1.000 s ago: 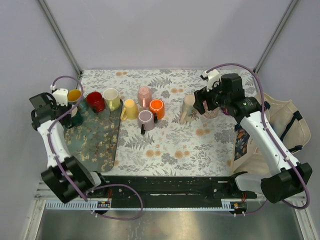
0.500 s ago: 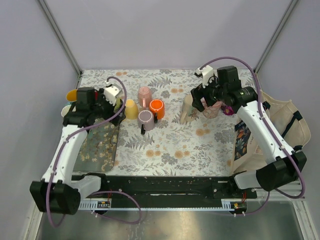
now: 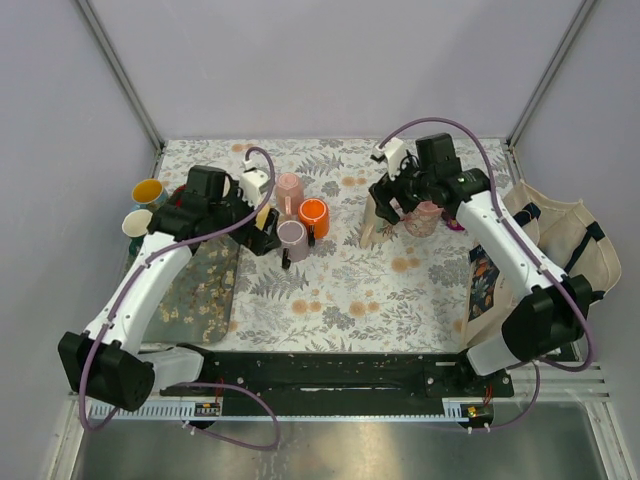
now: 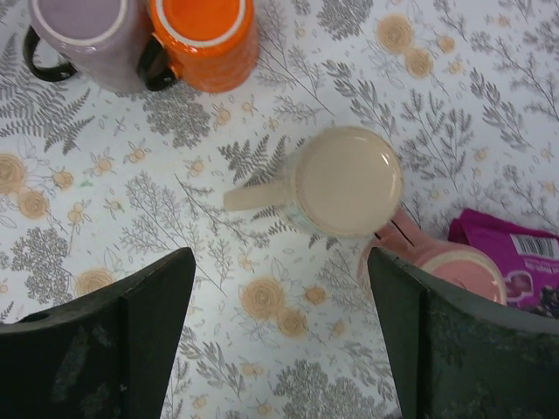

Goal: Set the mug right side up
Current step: Turn over the cup at the center of the board.

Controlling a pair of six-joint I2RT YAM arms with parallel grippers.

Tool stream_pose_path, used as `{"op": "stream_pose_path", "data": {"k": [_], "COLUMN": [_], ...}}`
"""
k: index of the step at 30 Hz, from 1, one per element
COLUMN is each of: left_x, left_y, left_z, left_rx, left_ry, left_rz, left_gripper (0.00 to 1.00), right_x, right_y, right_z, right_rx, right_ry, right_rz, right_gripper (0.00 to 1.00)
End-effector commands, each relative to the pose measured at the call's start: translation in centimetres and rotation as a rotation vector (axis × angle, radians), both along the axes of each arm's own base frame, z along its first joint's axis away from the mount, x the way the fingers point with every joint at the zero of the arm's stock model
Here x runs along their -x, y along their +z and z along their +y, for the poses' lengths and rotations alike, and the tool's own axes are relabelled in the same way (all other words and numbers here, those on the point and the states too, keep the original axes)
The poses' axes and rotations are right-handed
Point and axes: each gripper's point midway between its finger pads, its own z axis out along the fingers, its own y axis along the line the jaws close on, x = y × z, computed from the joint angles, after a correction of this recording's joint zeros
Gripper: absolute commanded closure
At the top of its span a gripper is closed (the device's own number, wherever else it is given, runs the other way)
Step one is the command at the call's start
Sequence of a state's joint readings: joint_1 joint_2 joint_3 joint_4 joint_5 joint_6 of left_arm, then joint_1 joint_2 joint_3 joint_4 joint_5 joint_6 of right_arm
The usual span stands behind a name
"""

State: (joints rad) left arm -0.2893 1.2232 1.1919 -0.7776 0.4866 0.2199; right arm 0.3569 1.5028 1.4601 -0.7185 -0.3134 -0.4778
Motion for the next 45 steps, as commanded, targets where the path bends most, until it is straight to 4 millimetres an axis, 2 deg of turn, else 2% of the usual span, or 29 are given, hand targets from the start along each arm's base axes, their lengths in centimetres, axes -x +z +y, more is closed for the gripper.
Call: {"op": "stream_pose_path", "data": {"k": [1,3,5,7,8,12,18,25,27,34,38,44,45], "left_x": [-0.3,-1.0,-1.5,-0.6,-0.7,-3.6,-5.5,-5.3,-5.1,-5.6,-5.7,-4.9,-4.8], "left_y": [2.9,2.2,0.8,-1.7,-2.7,-5.0,-8.0,-12.2,-13.1,-14.8,-15.2,-15.8,-15.6], "left_z": [2.1,3.1,4.2,3.3,2.9,1.8,-0.9,-2.6,-2.5,-2.0,-2.2,-2.1,-2.2], "left_rx": [-0.082,-0.104,-0.122,-0.132,-0.118,-0.043,-0.025,-0.065,-0.1,-0.135,-0.144,-0.147,-0.141], "left_ry": [0.022,0.092,0.213,0.125,0.139,0.268,0.26,0.245,0.254,0.297,0.285,0.276,0.268], "left_rz": [-0.2,-0.266,-0.241,-0.164,-0.122,-0.094,-0.051,0.053,0.07,0.079,0.105,0.133,0.131], "left_gripper": [0.01,0.01,0.01,0.01,0.01,0.01,0.28,0.39,0.42,0.48,0.55,0.66,0.7], "right_x": [-0.8,-0.8,-0.4,0.2,0.3,0.9,1.7,2.4,2.6,2.9,3.0,3.1,3.0], "right_y": [0.7,0.2,0.0,-0.4,-0.6,-0.8,-1.6,-1.9,-2.0,-2.4,-2.6,-2.7,-2.7], "right_z": [4.6,5.9,7.2,8.2,8.5,9.6,9.1,8.2,7.9,7.4,7.4,7.4,7.4], "right_rx": [-0.126,-0.122,-0.15,-0.15,-0.148,-0.192,-0.178,-0.159,-0.153,-0.133,-0.136,-0.14,-0.138], "right_ry": [0.111,0.128,0.153,0.183,0.186,0.156,0.134,0.12,0.117,0.117,0.114,0.116,0.115], "right_rz": [-0.078,-0.071,-0.046,-0.041,-0.038,0.001,0.016,-0.001,-0.004,-0.012,-0.005,-0.008,-0.007], "right_gripper": [0.11,0.11,0.11,0.11,0.11,0.1,0.1,0.09,0.08,0.08,0.08,0.08,0.08]}}
